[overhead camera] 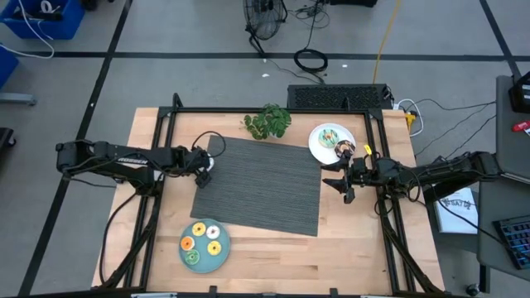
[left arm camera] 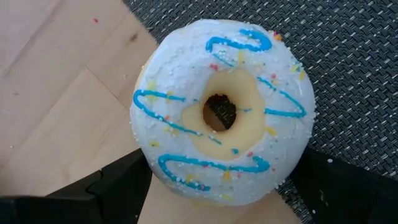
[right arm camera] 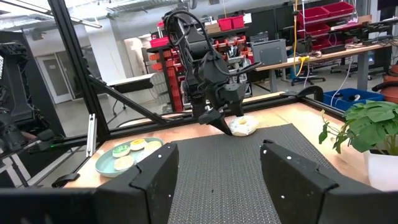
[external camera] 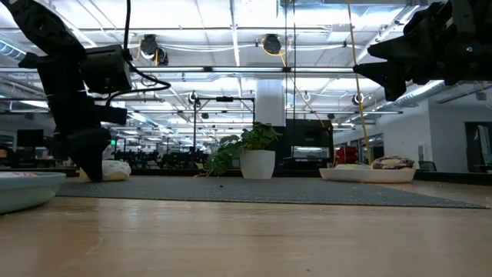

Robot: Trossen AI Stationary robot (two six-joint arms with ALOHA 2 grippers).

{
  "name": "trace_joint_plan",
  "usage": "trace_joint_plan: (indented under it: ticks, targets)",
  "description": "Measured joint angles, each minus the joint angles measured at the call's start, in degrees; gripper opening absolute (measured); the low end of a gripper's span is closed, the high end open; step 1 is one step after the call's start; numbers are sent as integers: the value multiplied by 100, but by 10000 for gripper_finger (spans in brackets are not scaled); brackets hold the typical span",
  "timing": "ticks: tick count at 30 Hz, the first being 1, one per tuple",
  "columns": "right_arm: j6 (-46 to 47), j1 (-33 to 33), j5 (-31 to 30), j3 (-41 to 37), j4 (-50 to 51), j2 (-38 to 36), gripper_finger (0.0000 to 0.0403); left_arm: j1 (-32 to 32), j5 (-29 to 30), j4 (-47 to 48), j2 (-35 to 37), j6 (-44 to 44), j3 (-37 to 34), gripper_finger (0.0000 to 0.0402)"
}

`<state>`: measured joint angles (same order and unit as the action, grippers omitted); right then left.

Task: Pick & Place donuts
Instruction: Put the large light blue donut on the white plate

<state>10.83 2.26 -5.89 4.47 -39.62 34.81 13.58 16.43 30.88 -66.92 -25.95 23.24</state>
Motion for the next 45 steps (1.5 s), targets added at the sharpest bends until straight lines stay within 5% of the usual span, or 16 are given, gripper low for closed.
trace_joint_plan:
  ticks: [7, 17, 22, 30, 38, 45]
  targets:
    - [0, 0, 0, 0, 0, 0, 210, 0, -76, 1, -2, 40, 0, 349]
    - [-1, 0, -2, 0, 0, -2, 210, -25, -323, -363, 11, 478, -11, 205]
    - [-254, 0, -5, 0, 0, 0, 210, -106, -896, -660, 20, 681, 244, 166]
    - [-470, 46, 3, 0, -589, 309, 210, -461, -1211, -1192, 22, 731, 852, 150]
    - [-949, 369, 7, 59, -1955, 1445, 210, -1061, -1211, -3626, -25, 1563, 980, 150]
    - [-1377, 496, -35, 691, -2055, 2725, 210, -1618, -1208, -4606, -504, 1609, 982, 150]
